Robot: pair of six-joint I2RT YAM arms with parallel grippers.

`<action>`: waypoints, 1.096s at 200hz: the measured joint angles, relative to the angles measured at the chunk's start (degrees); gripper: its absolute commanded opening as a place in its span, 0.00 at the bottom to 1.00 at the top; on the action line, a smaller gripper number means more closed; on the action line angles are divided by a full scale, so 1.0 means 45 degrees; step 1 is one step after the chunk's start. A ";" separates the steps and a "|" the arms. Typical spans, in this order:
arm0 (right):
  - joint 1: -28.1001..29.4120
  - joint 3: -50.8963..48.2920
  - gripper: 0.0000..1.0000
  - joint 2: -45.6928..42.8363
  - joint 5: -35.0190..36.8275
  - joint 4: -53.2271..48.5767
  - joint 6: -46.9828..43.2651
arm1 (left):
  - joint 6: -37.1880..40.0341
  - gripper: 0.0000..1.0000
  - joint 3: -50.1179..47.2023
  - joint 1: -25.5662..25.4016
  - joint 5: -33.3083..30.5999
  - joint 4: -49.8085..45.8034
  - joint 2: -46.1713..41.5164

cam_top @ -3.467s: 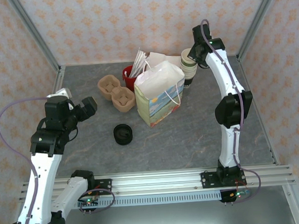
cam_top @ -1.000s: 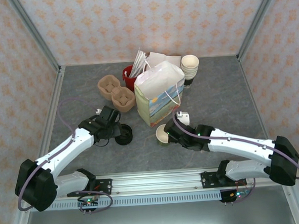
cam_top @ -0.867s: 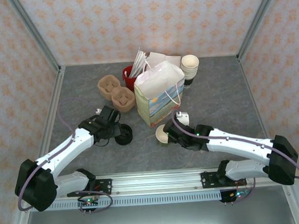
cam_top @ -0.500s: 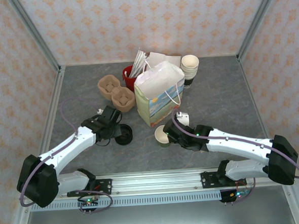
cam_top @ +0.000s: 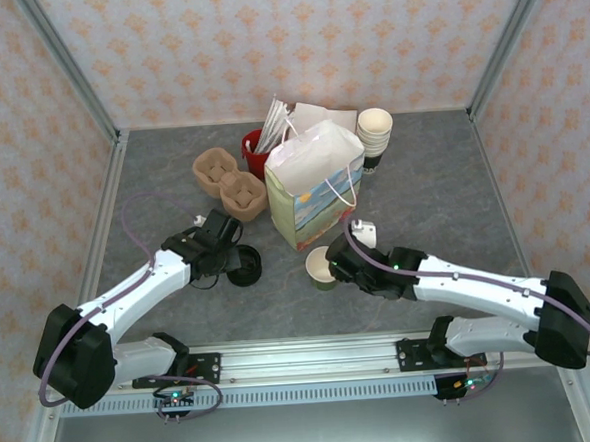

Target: Pack the takeout coffee

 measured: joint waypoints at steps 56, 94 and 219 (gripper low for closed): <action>-0.0044 0.0627 0.43 -0.1549 0.0287 -0.1122 -0.0219 | -0.0087 0.18 -0.0175 0.0000 -0.0141 0.0000 0.0219; -0.0559 0.0831 0.43 -0.2395 0.0170 -0.1579 -0.0277 | -0.0097 0.14 -0.0194 0.0000 -0.0243 0.0010 0.0219; -0.0874 0.2055 0.45 -0.2322 -0.3075 -0.0627 0.0078 | -0.0500 0.14 0.0942 -0.1292 -0.0801 -0.1666 -0.1783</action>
